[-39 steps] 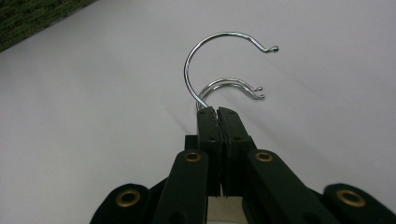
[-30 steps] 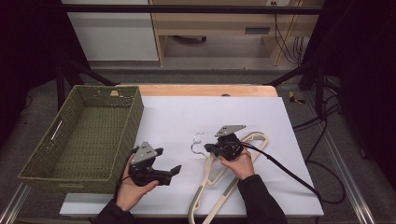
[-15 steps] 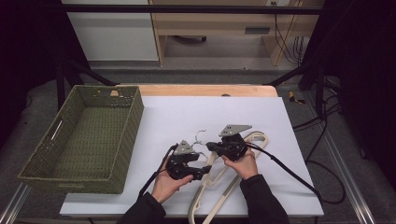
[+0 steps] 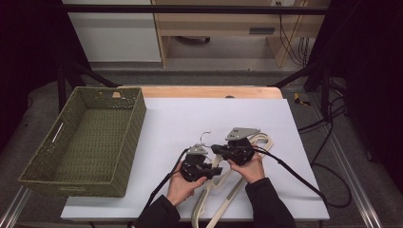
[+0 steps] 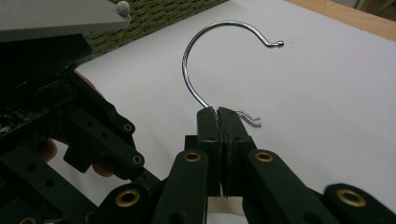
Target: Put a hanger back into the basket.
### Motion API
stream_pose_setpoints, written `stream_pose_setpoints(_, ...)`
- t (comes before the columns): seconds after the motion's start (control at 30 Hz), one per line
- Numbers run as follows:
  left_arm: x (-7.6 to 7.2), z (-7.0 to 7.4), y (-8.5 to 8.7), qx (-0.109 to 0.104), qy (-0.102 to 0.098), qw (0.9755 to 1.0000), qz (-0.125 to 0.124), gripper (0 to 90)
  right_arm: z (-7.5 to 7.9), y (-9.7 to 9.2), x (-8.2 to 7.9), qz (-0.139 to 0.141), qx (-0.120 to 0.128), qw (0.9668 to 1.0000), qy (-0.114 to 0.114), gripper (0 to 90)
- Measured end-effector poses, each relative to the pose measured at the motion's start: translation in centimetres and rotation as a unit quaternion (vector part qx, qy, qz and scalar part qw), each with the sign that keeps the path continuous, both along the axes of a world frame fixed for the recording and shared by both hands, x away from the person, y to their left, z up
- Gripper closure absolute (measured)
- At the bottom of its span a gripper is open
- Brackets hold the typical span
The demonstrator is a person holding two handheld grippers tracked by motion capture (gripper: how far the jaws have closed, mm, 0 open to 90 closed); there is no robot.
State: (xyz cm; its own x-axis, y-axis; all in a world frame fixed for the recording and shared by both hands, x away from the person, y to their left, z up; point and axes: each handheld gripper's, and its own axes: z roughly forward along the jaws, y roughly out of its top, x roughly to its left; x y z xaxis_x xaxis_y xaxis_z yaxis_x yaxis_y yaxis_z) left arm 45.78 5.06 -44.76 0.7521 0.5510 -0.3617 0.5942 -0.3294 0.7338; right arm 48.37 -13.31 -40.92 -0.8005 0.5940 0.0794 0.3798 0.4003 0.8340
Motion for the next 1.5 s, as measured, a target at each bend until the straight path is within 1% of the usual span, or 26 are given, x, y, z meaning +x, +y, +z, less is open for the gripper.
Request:
stream_pose_setpoints(0.17,-0.6,0.4,-0.1,-0.017,0.004,0.9998,0.014,75.8,0.6,-0.3,-0.6,-0.003,0.003,0.9999,-0.009,88.5)
stream_pose_setpoints(0.2,-0.7,0.5,-0.1,-0.024,0.004,0.9995,0.018,75.8,0.7,-0.4,-0.9,-0.005,0.003,0.9999,-0.011,88.3)
stream_pose_setpoints(0.23,-1.1,0.8,-0.1,-0.043,0.008,0.9987,0.024,77.8,1.3,-0.7,-1.4,-0.002,0.004,0.9997,-0.022,87.9)
stream_pose_setpoints(0.3,-1.3,1.0,-0.1,-0.049,0.008,0.9984,0.026,78.7,1.6,-0.8,-1.7,-0.003,0.006,0.9997,-0.023,87.8)
stream_pose_setpoints(0.33,-1.8,1.5,-0.1,-0.058,0.0,0.9979,0.029,80.1,2.4,-1.3,-2.2,-0.003,0.014,0.9994,-0.031,87.9)
stream_pose_setpoints(0.4,-2.3,2.1,-0.2,-0.056,-0.011,0.9977,0.036,81.6,3.2,-1.8,-2.7,-0.001,0.031,0.9988,-0.037,87.6)
stream_pose_setpoints(0.43,-2.3,2.1,-0.2,-0.056,-0.011,0.9977,0.036,82.8,3.2,-1.8,-2.7,-0.001,0.031,0.9988,-0.037,87.6)
stream_pose_setpoints(0.47,-2.7,2.6,0.0,-0.06,-0.015,0.9969,0.048,83.9,4.0,-2.4,-3.2,0.0,0.045,0.998,-0.044,86.8)
stream_pose_setpoints(0.5,-2.7,2.9,0.1,-0.064,-0.013,0.9968,0.047,84.6,4.3,-2.6,-3.4,0.002,0.053,0.9976,-0.046,85.9)
stream_pose_setpoints(0.53,-2.9,3.2,0.1,-0.066,-0.016,0.9964,0.05,84.7,4.6,-2.8,-3.6,0.003,0.058,0.9971,-0.05,84.0)
stream_pose_setpoints(0.57,-3.0,3.4,0.2,-0.065,-0.025,0.9961,0.054,84.8,4.9,-3.0,-3.8,0.004,0.063,0.9966,-0.053,81.9)
stream_pose_setpoints(0.63,-3.2,4.0,0.5,-0.068,-0.029,0.9957,0.055,84.9,5.2,-3.2,-4.1,0.007,0.068,0.9961,-0.055,77.3)
stream_pose_setpoints(0.77,-3.2,5.1,1.4,-0.076,-0.038,0.995,0.052,85.3,5.6,-3.4,-4.6,0.007,0.083,0.9944,-0.065,61.7)
stream_pose_setpoints(0.87,-3.2,6.0,2.5,-0.069,-0.055,0.9945,0.056,85.3,5.8,-3.6,-4.8,-0.008,0.087,0.9929,-0.081,49.3)
stream_pose_setpoints(0.9,-3.2,6.0,2.5,-0.069,-0.055,0.9945,0.056,85.2,5.8,-3.6,-4.8,-0.008,0.087,0.9929,-0.081,49.3)
stream_pose_setpoints(0.93,-3.1,6.6,3.3,-0.064,-0.065,0.9941,0.059,85.3,5.8,-3.7,-5.0,-0.021,0.09,0.9911,-0.096,41.4)
stream_pose_setpoints(0.97,-3.1,6.6,3.3,-0.064,-0.065,0.9941,0.059,85.3,5.8,-3.7,-5.0,-0.021,0.09,0.9911,-0.096,41.4)
stream_pose_setpoints(1.0,-3.1,6.9,3.7,-0.063,-0.068,0.9939,0.059,85.3,5.9,-4.0,-5.2,-0.023,0.099,0.9896,-0.101,36.4)
stream_pose_setpoints(1.03,-3.1,7.4,4.5,-0.055,-0.081,0.9933,0.062,85.3,6.0,-4.1,-5.4,-0.026,0.103,0.9889,-0.104,32.8)
stream_pose_setpoints(1.13,-3.1,8.3,5.6,-0.05,-0.099,0.9918,0.064,85.2,6.0,-4.5,-5.7,-0.037,0.104,0.9878,-0.11,25.9)
stream_pose_setpoints(1.2,-3.0,8.7,6.0,-0.049,-0.103,0.9914,0.064,85.3,5.9,-4.9,-5.9,-0.046,0.105,0.9874,-0.11,21.7)
stream_pose_setpoints(1.27,-3.0,9.9,7.3,-0.044,-0.124,0.9896,0.059,85.3,5.7,-5.5,-6.0,-0.056,0.106,0.987,-0.107,18.8)
stream_pose_setpoints(1.3,-3.0,9.9,7.3,-0.044,-0.124,0.9896,0.059,85.2,5.5,-5.8,-6.1,-0.063,0.103,0.9872,-0.104,18.0)
stream_pose_setpoints(1.37,-3.0,11.2,8.5,-0.038,-0.142,0.9874,0.058,85.3,5.1,-6.5,-6.1,-0.077,0.1,0.9869,-0.1,15.4)
stream_pose_setpoints(1.43,-2.9,11.7,8.9,-0.035,-0.147,0.9868,0.058,85.3,4.9,-6.8,-6.1,-0.082,0.101,0.9867,-0.097,14.5)
stream_pose_setpoints(1.5,-2.9,12.5,9.6,-0.028,-0.159,0.9852,0.059,85.3,4.4,-7.6,-6.1,-0.095,0.096,0.9867,-0.091,12.2)
